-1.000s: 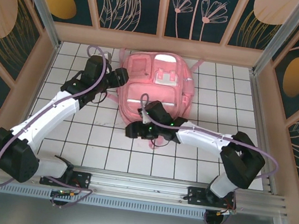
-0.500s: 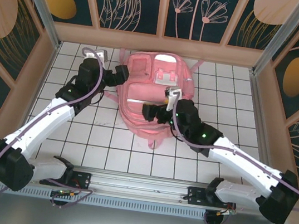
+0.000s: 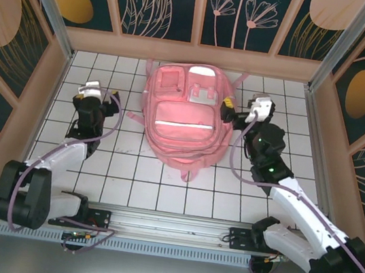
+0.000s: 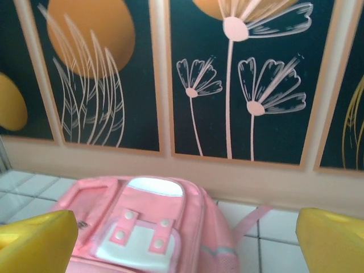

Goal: Pack books, pencil case, and school supplies into a backpack

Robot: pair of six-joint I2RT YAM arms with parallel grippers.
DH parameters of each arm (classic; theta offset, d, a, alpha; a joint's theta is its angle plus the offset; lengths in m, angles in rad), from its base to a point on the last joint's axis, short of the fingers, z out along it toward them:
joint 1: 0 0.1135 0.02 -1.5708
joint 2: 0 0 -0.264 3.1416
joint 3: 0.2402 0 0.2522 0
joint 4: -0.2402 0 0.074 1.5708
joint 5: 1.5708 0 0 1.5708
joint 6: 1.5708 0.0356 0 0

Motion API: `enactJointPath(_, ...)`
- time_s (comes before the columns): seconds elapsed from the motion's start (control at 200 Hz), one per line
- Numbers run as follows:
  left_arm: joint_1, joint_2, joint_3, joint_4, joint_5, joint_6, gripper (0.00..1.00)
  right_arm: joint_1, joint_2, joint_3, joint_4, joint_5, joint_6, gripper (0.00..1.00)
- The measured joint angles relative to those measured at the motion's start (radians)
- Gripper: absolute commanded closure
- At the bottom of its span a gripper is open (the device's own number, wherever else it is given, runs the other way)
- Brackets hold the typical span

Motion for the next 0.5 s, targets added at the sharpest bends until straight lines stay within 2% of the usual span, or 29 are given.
enactJointPath(0.1,0.008,0.073,-0.098,0.103,0.006,0.039,0.01,-0.114,0.045,-0.110,0.092,-0.039,-0.049,0.01)
enactJointPath(0.275,0.013,0.177,-0.127,0.217,0.006,0.066,0.01,-0.344,0.092,-0.318,0.219,-0.041,-0.026,0.01)
enactJointPath(0.42,0.050,0.223,-0.282,0.574,0.023,0.084,0.01,-0.506,0.207,-0.425,0.316,-0.063,0.063,0.01)
enactJointPath(0.495,0.087,0.253,-0.342,0.639,0.076,0.091,0.01,-0.532,0.269,-0.468,0.393,-0.080,0.092,0.01)
